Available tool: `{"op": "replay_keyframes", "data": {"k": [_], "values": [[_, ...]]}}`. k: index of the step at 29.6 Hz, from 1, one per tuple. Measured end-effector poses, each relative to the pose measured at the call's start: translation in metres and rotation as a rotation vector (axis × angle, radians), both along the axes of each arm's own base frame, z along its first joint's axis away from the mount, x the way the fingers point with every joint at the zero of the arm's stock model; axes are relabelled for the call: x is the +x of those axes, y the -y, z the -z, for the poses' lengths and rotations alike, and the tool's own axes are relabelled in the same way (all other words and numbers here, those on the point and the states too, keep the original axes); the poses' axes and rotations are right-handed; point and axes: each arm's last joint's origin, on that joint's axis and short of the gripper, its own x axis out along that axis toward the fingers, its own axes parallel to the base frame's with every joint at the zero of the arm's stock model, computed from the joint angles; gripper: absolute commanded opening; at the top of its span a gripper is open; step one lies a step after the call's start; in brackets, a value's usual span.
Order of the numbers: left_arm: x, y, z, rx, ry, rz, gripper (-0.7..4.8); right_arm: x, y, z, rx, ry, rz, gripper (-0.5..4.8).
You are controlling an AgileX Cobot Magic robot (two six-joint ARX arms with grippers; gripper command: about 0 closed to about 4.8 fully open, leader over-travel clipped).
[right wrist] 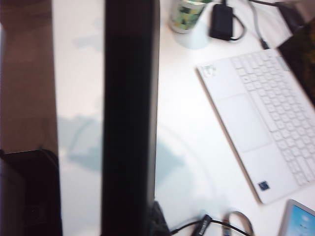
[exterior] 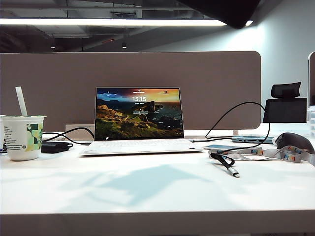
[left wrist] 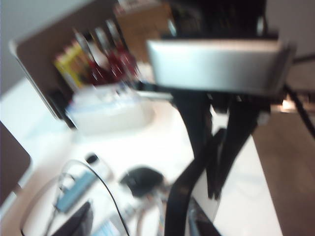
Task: Pick up the black phone, pick up the charger plug, insert the charger plug into the phone's charging port, and finally place the connected phone back on the desk.
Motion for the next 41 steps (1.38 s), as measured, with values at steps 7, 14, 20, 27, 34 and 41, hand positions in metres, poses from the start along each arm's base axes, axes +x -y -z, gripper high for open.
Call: {"op": "replay_keyframes", "data": {"k": [7, 14, 20, 27, 34, 41], "values": [[0.0, 0.002, -0.012, -0.088, 0.03, 0.011, 2.52, -0.004, 0.004, -0.026, 0.082, 0.073, -0.023, -0.01], [0.001, 0.0, -0.02, -0.155, -0.005, 0.005, 2.91, -0.008, 0.006, -0.051, 0.18, 0.144, -0.054, -0.01], [0.002, -0.007, -0.035, -0.266, -0.034, 0.036, 3.12, -0.007, 0.012, -0.061, 0.246, 0.162, -0.063, -0.01], [-0.002, -0.007, -0.044, -0.319, -0.058, 0.112, 3.12, -0.003, 0.011, -0.075, 0.394, 0.19, -0.138, -0.01], [-0.002, -0.008, -0.045, -0.331, -0.102, 0.118, 3.1, 0.0, 0.008, -0.089, 0.509, 0.23, -0.213, -0.01], [-0.004, -0.008, -0.049, -0.357, -0.127, 0.13, 3.03, 0.018, 0.001, -0.08, 0.541, 0.144, -0.239, -0.01]]}}
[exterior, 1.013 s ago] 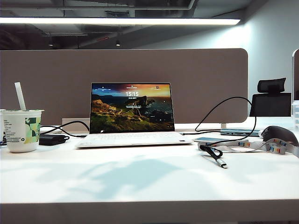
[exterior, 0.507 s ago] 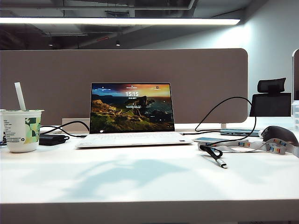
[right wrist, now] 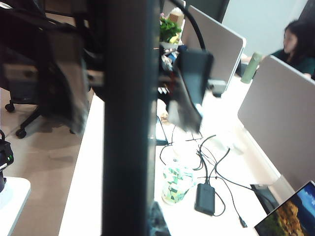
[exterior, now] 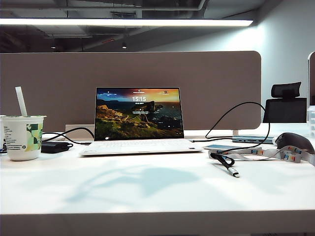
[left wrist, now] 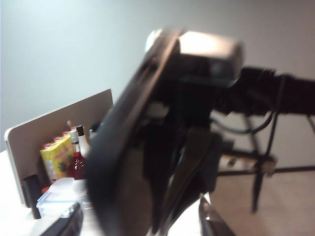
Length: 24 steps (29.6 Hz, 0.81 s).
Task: Pick up the black phone, pick up the charger plug, insert the charger plug into the phone's charging port, and finally place the connected phone back on the desk.
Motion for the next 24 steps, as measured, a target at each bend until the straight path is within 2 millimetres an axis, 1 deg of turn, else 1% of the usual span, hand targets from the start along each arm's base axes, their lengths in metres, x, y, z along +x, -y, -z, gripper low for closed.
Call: {"op": "replay_keyframes", "data": {"k": [4, 9, 11, 14, 20, 24], "values": [[-0.001, -0.001, -0.003, -0.021, -0.003, 0.008, 3.04, 0.004, -0.004, 0.002, 0.005, -0.007, -0.015, -0.01], [-0.001, -0.001, -0.004, -0.036, 0.0, -0.01, 3.03, 0.01, -0.014, 0.003, 0.022, -0.013, -0.046, -0.01], [-0.001, -0.001, -0.004, -0.036, 0.0, -0.011, 2.72, 0.011, -0.021, 0.005, 0.023, -0.015, -0.067, -0.01], [0.0, -0.001, -0.005, -0.049, -0.021, -0.034, 2.41, 0.011, -0.024, 0.005, 0.025, -0.012, -0.078, -0.01], [0.0, -0.001, -0.005, -0.062, -0.049, -0.053, 2.41, 0.019, -0.027, 0.011, 0.021, -0.032, -0.073, -0.01], [0.0, -0.001, -0.006, -0.066, -0.043, -0.054, 2.41, 0.022, -0.029, 0.008, 0.048, -0.025, -0.092, -0.01]]}}
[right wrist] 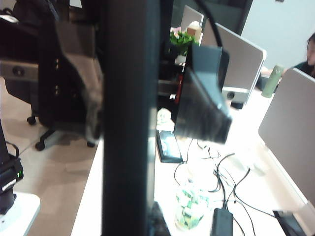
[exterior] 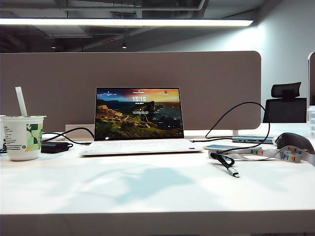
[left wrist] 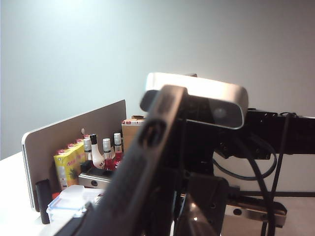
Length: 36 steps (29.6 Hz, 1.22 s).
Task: Pick up the black phone, pick up the charger plug, insert the charger plug into the phone's charging port, and finally place the connected phone back on the desk.
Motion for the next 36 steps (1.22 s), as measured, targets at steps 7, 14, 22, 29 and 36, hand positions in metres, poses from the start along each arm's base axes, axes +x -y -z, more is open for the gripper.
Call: {"op": "replay_keyframes", "data": {"k": [7, 14, 22, 29, 36], "values": [[-0.0005, -0.0003, -0.0011, -0.007, 0.012, 0.0, 2.36, 0.005, -0.0071, 0.0022, 0.011, -0.013, -0.021, -0.01], [-0.0006, -0.0003, -0.0012, -0.007, 0.015, 0.003, 1.6, 0.0041, -0.0088, 0.0013, 0.015, -0.011, -0.026, -0.01], [-0.0007, -0.0004, -0.0019, -0.012, 0.023, 0.0, 1.6, 0.0041, -0.009, -0.0037, 0.042, -0.001, -0.042, -0.01], [-0.0021, -0.0013, -0.0053, -0.036, 0.057, -0.008, 1.32, 0.0039, -0.0089, -0.0054, 0.051, -0.002, -0.052, -0.01], [-0.0033, -0.0012, -0.0055, -0.029, 0.07, 0.014, -0.06, 0.0037, -0.0085, -0.0047, 0.048, -0.023, -0.06, 0.03]]}}
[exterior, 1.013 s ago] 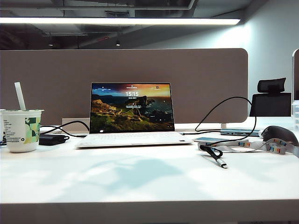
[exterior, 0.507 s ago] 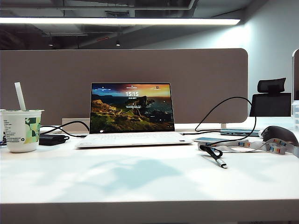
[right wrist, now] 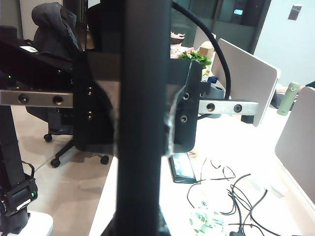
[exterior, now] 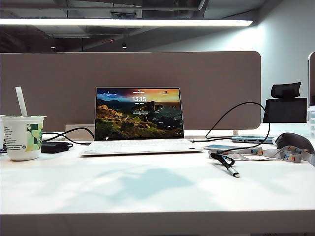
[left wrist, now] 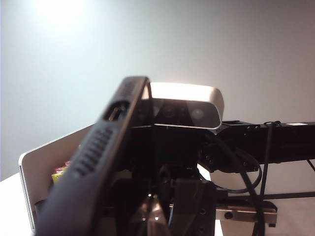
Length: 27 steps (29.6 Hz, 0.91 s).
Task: Pick up the black phone, pick up the charger plug, insert the charger plug into the phone's charging port, and finally place the connected phone back on the desk.
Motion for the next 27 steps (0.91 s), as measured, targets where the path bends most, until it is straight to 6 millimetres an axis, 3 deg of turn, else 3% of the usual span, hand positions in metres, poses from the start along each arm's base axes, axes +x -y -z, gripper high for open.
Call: {"op": "replay_keyframes", "data": {"k": [2, 4, 5, 6, 11, 15, 18, 19, 21, 24, 27], "values": [[0.0, 0.0, 0.0, 0.0, 0.0, 0.0, -0.06, 0.0, 0.0, 0.0, 0.0, -0.001, 0.0, 1.17], [0.001, 0.0, 0.001, -0.003, -0.012, -0.015, -0.06, 0.0, 0.0, -0.001, 0.004, 0.011, 0.003, 3.59], [0.002, 0.001, 0.002, -0.001, -0.023, -0.022, -0.06, -0.001, 0.0, -0.002, 0.005, 0.002, 0.002, 4.27], [0.005, -0.001, 0.004, 0.005, -0.032, -0.034, -0.06, -0.002, 0.002, -0.003, 0.007, -0.028, 0.008, 4.34], [0.014, -0.013, 0.006, 0.018, -0.038, -0.096, -0.06, 0.003, 0.032, -0.007, 0.007, -0.132, 0.172, 4.19], [0.022, -0.016, 0.018, 0.086, -0.124, -0.189, -0.06, -0.005, 0.06, -0.012, -0.012, -0.198, 0.437, 3.95], [0.024, -0.015, 0.029, 0.159, -0.17, -0.272, -0.06, 0.0, 0.064, 0.01, -0.122, -0.392, 0.6, 3.7], [0.025, -0.015, 0.032, 0.176, -0.198, -0.293, -0.06, 0.003, 0.063, 0.018, -0.164, -0.447, 0.648, 2.91], [0.027, -0.016, 0.038, 0.205, -0.251, -0.353, -0.06, 0.008, 0.064, 0.032, -0.244, -0.539, 0.735, 2.08], [0.021, -0.02, 0.037, 0.241, -0.221, -0.405, -0.06, 0.019, 0.062, 0.057, -0.358, -0.704, 0.768, 1.49], [0.015, -0.022, 0.03, 0.224, -0.18, -0.409, -0.06, 0.031, 0.059, 0.083, -0.472, -0.852, 0.789, 1.38]]}}
